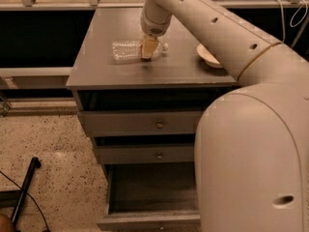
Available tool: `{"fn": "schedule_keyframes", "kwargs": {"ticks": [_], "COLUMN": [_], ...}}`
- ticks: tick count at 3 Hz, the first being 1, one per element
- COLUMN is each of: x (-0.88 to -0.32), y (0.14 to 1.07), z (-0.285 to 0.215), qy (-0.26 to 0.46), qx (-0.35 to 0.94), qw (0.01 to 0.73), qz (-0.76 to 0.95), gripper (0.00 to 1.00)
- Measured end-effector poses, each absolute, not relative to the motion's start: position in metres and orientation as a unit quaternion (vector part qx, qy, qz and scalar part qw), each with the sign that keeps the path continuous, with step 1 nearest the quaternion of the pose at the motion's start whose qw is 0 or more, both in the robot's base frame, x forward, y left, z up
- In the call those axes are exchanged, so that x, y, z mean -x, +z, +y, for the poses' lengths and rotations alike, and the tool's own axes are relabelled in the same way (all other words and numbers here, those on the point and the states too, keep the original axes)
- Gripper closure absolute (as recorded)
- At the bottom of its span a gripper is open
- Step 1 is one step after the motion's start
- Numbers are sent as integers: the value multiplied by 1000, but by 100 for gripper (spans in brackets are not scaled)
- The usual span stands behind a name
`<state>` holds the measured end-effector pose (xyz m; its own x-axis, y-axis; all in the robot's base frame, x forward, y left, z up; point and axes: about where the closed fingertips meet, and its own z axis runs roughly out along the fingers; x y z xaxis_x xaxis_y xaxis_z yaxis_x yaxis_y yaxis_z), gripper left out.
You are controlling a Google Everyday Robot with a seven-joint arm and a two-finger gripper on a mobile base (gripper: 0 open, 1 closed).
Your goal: Place water bottle into bottom drawer
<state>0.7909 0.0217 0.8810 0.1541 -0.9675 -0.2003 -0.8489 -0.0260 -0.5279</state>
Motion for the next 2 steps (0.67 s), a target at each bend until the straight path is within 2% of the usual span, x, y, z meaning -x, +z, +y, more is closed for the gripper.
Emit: {"fn": "schedule_keyframes", "kwargs": {"ticks": [2], "x": [-800], "y": [862], "z": [29], "qy": [-100], "qx": [714], "qw": [263], "qz": [641], "gripper": [33]}}
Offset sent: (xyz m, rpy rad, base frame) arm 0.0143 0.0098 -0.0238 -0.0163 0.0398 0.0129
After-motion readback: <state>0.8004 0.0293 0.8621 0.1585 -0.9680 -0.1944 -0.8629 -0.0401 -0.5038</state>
